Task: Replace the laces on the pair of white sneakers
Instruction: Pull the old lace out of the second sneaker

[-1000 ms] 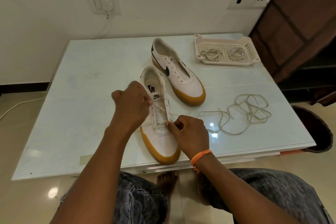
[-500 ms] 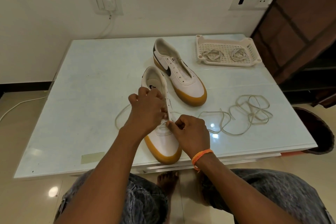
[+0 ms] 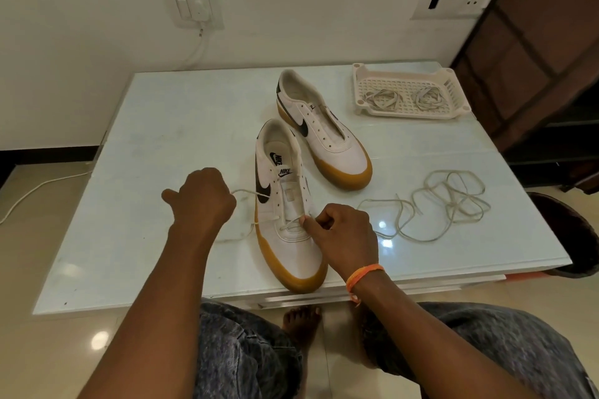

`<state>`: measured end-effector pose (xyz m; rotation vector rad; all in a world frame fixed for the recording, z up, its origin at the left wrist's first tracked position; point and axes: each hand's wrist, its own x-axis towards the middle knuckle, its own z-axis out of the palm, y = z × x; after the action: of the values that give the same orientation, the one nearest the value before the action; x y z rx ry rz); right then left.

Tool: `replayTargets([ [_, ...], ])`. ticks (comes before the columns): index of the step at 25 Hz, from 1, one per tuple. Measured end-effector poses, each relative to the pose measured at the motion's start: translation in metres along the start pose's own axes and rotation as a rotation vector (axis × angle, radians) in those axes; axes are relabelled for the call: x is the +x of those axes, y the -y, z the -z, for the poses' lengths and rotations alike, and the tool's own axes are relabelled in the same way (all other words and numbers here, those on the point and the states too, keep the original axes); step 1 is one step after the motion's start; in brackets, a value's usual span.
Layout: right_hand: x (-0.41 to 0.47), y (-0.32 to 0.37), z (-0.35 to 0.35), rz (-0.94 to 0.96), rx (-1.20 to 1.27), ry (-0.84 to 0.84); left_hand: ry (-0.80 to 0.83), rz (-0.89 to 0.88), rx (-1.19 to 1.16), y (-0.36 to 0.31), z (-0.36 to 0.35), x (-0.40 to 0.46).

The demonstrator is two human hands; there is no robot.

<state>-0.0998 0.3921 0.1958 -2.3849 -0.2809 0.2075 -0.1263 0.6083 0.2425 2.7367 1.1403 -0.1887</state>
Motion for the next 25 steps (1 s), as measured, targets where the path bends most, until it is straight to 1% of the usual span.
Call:
replayTargets([
  [2,0.001,0.0,0.001,0.007,0.002,0.027,0.001,0.005,0.053,-0.002,-0.004,-0.004],
  [3,0.002,0.0,0.002,0.014,0.006,0.048,-0.02,-0.024,0.038,-0.005,-0.003,-0.006],
  [4,0.005,0.0,0.004,0.026,0.02,0.064,-0.048,-0.083,-0.056,-0.008,-0.002,-0.009],
  [5,0.009,-0.001,0.007,0.041,0.046,0.077,-0.046,-0.172,-0.216,-0.012,0.001,-0.013],
  [6,0.014,-0.002,0.011,0.055,0.091,0.091,0.0,-0.286,-0.393,-0.017,0.002,-0.017],
  [7,0.018,-0.003,0.016,0.068,0.139,0.12,0.079,-0.394,-0.491,-0.024,0.003,-0.023],
  [8,0.022,-0.003,0.022,0.086,0.172,0.167,0.163,-0.48,-0.501,-0.031,0.001,-0.03],
  [9,0.024,-0.004,0.026,0.101,0.175,0.217,0.227,-0.531,-0.46,-0.038,-0.004,-0.035],
  [11,0.028,-0.007,0.027,0.128,0.129,0.305,0.26,-0.543,-0.395,-0.05,-0.013,-0.04],
  [14,0.036,-0.007,0.028,0.242,0.051,0.288,0.217,-0.505,-0.338,-0.056,-0.017,-0.041],
  [17,0.05,-0.002,0.035,0.386,0.071,0.308,0.237,-0.555,-0.347,-0.054,-0.021,-0.039],
  [18,0.055,0.0,0.036,0.458,0.011,0.298,0.245,-0.567,-0.373,-0.053,-0.021,-0.04],
  [21,0.066,0.003,0.029,0.704,-0.402,0.234,0.278,-0.59,-0.372,-0.053,-0.016,-0.042],
  [22,0.068,0.001,0.026,0.744,-0.457,0.222,0.293,-0.586,-0.36,-0.051,-0.011,-0.041],
  [24,0.071,-0.003,0.025,0.776,-0.417,0.199,0.333,-0.524,-0.353,-0.035,0.0,-0.033],
  [25,0.073,-0.004,0.028,0.766,-0.366,0.198,0.38,-0.47,-0.359,-0.024,0.005,-0.027],
])
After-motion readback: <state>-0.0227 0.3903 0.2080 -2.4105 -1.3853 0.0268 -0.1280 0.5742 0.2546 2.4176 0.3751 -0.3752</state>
